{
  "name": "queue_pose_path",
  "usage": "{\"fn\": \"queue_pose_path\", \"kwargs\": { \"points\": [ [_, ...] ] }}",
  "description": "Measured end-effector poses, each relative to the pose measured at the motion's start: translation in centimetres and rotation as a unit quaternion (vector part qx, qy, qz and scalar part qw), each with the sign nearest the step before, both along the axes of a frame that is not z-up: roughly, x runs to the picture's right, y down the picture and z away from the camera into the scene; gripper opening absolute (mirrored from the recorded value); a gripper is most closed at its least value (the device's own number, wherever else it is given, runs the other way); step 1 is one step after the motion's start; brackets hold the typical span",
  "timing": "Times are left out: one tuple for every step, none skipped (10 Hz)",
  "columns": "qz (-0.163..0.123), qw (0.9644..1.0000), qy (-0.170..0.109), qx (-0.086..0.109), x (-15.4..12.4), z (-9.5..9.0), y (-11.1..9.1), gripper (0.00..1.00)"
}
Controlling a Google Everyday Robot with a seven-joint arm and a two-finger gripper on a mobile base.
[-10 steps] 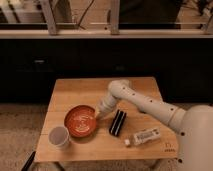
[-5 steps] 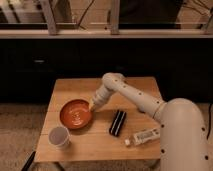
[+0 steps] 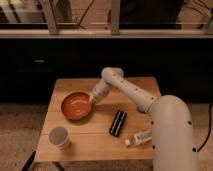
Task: Drag the ceramic bowl in a circle
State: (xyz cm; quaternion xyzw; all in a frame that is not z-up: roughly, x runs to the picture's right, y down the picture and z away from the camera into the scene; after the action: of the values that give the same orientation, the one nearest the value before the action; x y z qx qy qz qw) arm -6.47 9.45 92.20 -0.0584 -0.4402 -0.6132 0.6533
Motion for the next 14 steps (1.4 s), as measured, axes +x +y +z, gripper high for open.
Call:
{"fn": "queue_pose_path", "kwargs": {
  "points": [
    [0.015, 0.9998, 0.014, 0.0, 1.5, 0.1, -0.3, 0.0],
    [0.032, 0.999, 0.031, 0.001, 3.5, 0.2, -0.5, 0.0],
    [0.052, 0.9973, 0.052, 0.002, 6.1, 0.2, -0.9, 0.0],
    [0.059, 0.9965, 0.059, 0.003, 7.0, 0.2, -1.0, 0.0],
    [0.079, 0.9934, 0.083, 0.003, 9.6, 0.0, -1.0, 0.0],
    [0.088, 0.9917, 0.094, 0.001, 10.8, -0.2, -0.8, 0.0],
    [0.092, 0.9907, 0.1, -0.001, 11.6, -0.6, -0.3, 0.0],
    [0.091, 0.9907, 0.101, -0.003, 12.1, -1.1, 0.4, 0.0],
    [0.087, 0.9913, 0.099, -0.008, 12.5, -2.2, 1.5, 0.0],
    [0.083, 0.9917, 0.097, -0.014, 13.2, -3.3, 2.7, 0.0],
    [0.082, 0.9918, 0.096, -0.016, 13.6, -3.8, 3.2, 0.0],
    [0.077, 0.9922, 0.095, -0.022, 14.4, -4.8, 4.2, 0.0],
    [0.068, 0.9934, 0.088, -0.028, 14.8, -5.9, 5.2, 0.0],
    [0.059, 0.9949, 0.074, -0.033, 14.6, -6.5, 5.8, 0.0]
  ]
}}
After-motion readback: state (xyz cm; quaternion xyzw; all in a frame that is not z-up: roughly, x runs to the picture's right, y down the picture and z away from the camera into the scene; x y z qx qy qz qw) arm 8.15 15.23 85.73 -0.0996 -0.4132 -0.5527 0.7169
